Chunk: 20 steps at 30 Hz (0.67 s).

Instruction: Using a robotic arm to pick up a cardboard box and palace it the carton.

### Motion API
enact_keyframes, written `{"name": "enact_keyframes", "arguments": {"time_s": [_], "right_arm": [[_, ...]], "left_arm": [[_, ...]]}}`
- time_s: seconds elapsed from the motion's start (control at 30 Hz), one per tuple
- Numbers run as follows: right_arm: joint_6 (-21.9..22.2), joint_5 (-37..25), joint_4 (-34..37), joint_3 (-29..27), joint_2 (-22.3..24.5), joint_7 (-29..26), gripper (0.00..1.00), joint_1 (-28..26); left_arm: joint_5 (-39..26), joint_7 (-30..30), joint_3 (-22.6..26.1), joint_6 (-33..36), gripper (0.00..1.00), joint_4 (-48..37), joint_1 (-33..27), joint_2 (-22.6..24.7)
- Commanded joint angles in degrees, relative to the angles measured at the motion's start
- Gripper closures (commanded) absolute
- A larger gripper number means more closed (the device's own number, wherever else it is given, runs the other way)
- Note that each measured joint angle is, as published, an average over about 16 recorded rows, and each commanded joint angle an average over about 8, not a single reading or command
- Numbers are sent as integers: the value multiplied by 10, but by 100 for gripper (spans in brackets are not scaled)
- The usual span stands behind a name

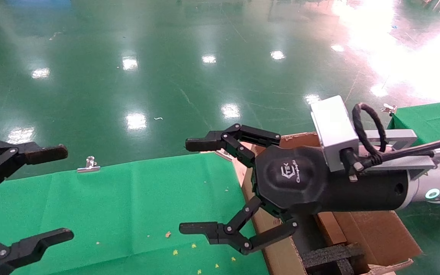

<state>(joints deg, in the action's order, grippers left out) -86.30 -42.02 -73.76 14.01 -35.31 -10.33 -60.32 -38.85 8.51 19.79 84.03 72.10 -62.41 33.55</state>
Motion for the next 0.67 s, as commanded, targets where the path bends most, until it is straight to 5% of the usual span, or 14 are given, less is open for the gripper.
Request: {"name": "enact_keyframes", "arguments": {"time_s": [0.03,0.67], "right_arm": [[-2,0,-1,-4,-1,1,0,3],[4,0,1,15,2,-3,0,-9]], "left_arm": [[0,0,0,0,0,0,0,0],[0,0,0,0,0,0,0,0]]}}
